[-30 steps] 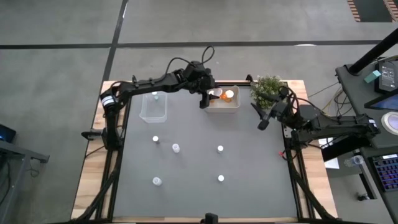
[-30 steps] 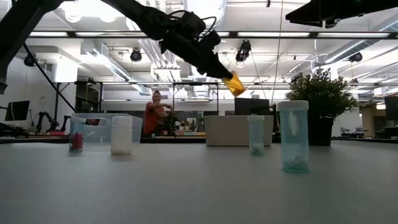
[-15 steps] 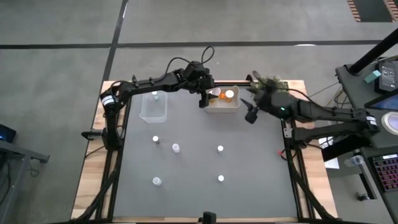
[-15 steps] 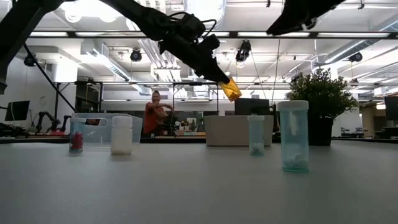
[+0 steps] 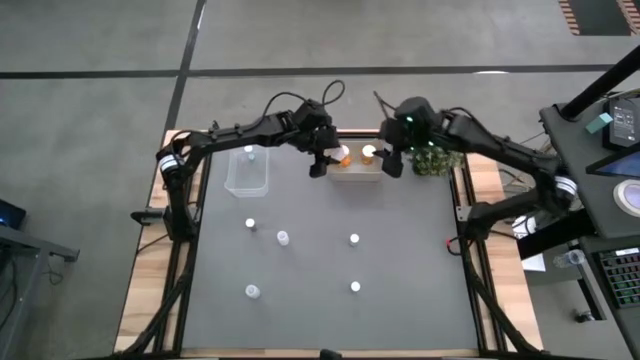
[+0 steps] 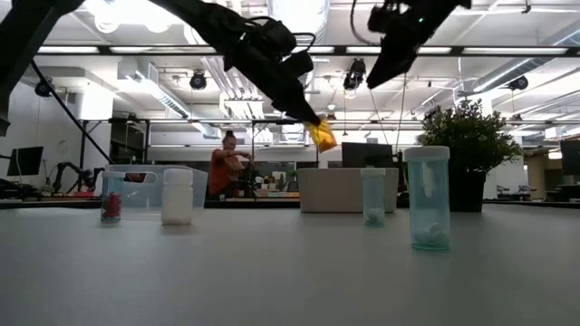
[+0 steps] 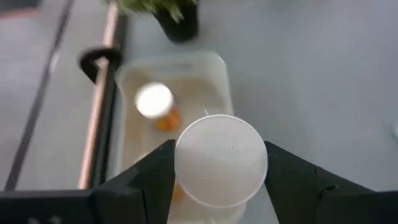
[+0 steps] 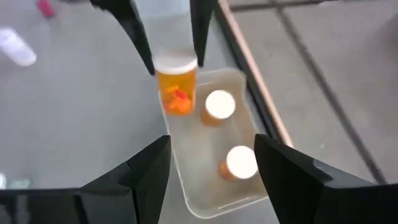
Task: Pick and place medicine bottles into bin by pill shape (circle, oval)
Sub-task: Put the orange capsule bottle into the gray bin
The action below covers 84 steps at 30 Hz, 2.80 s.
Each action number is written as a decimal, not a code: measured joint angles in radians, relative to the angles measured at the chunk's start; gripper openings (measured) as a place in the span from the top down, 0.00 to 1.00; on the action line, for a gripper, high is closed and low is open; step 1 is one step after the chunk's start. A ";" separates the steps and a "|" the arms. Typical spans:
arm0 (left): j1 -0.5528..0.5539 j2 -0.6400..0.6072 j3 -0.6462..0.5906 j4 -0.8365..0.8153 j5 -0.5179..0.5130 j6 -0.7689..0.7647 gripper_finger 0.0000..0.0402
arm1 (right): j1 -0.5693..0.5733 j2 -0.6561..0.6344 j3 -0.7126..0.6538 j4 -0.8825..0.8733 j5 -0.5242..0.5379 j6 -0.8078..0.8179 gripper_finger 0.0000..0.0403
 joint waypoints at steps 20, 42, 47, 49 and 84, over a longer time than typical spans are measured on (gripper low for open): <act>-0.082 -0.063 -0.156 -0.251 -0.026 -0.001 0.52 | 0.008 0.130 0.050 -0.008 -0.141 -0.055 0.44; -0.096 -0.090 -0.301 -0.048 -0.151 -0.028 0.40 | 0.126 0.136 0.017 0.107 -0.137 0.053 0.44; -0.097 -0.173 -0.326 -0.055 -0.155 -0.010 0.40 | 0.144 0.136 -0.068 0.281 -0.137 0.079 0.44; -0.098 -0.230 -0.346 -0.065 -0.155 0.003 0.40 | 0.149 0.150 -0.099 0.356 -0.137 0.096 0.44; -0.098 -0.845 -0.779 0.430 -0.161 0.006 0.40 | 0.219 0.686 0.253 0.268 -0.114 -0.003 0.26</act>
